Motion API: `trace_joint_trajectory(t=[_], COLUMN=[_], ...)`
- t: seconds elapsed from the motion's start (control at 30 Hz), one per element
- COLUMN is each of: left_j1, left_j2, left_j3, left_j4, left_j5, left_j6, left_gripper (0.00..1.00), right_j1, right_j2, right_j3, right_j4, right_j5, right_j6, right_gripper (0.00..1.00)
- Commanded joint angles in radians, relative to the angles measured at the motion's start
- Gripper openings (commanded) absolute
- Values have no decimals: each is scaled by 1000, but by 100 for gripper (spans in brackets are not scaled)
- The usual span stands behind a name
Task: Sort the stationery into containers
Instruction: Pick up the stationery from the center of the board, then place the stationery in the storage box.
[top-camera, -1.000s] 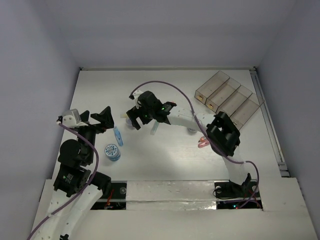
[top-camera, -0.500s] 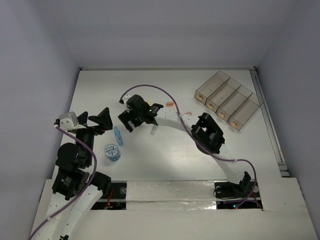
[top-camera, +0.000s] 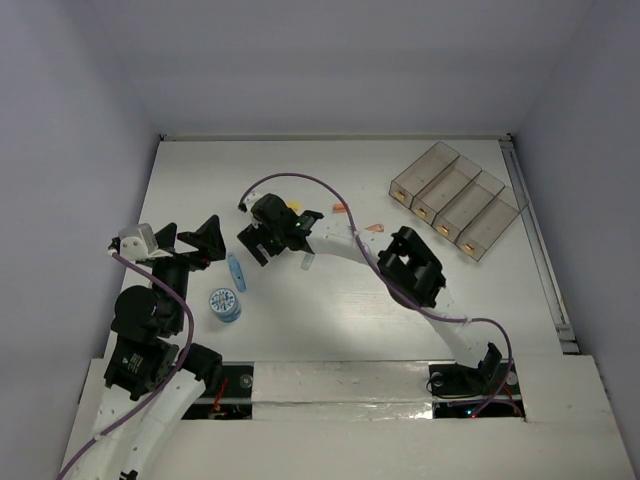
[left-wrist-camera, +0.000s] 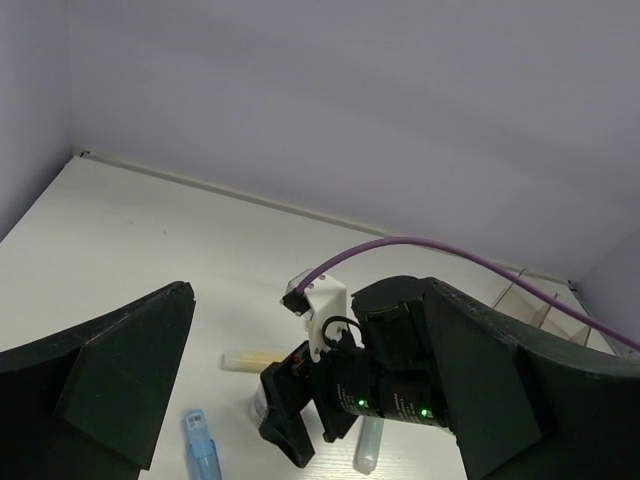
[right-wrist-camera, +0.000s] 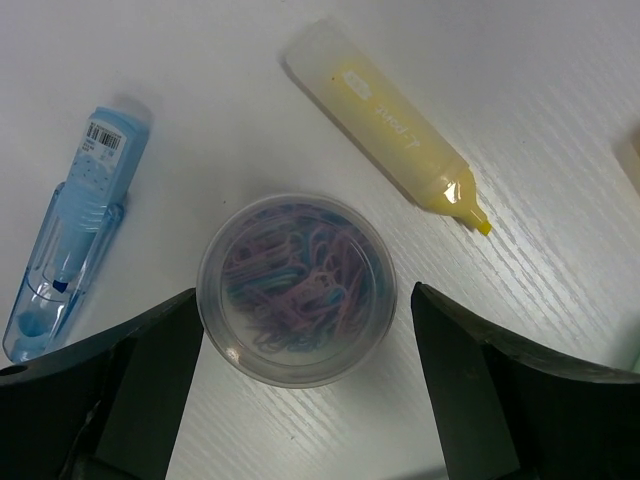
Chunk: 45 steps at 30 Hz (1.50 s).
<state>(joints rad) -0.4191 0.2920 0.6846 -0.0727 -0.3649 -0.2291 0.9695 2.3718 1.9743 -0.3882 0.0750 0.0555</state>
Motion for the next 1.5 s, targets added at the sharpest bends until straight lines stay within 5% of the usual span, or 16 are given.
trace_joint_trajectory(t=[0.0, 0.5, 0.67, 0.87, 1.0, 1.3, 1.47], left_j1=[-4, -4, -4, -4, -4, -93, -130], left_j2=[7, 19, 29, 32, -5, -140, -201], left_j3=[-3, -2, -2, 3, 0, 0, 0], left_j4=[42, 45, 53, 54, 54, 53, 39], left_j5=[15, 38, 63, 107, 132, 135, 107], left_j6=[8, 11, 11, 11, 7, 8, 16], left_gripper=[99, 99, 99, 98, 98, 97, 97], right_j1=[11, 29, 29, 38, 29, -268, -486], right_j2=[-11, -54, -74, -195, -334, -705, -729], right_j3=[43, 6, -14, -73, -158, -399, -416], right_j4=[48, 91, 113, 158, 170, 111, 98], right_j5=[23, 26, 58, 127, 305, 382, 368], right_j6=[-14, -13, 20, 38, -5, 76, 112], right_gripper=[88, 75, 39, 31, 29, 26, 26])
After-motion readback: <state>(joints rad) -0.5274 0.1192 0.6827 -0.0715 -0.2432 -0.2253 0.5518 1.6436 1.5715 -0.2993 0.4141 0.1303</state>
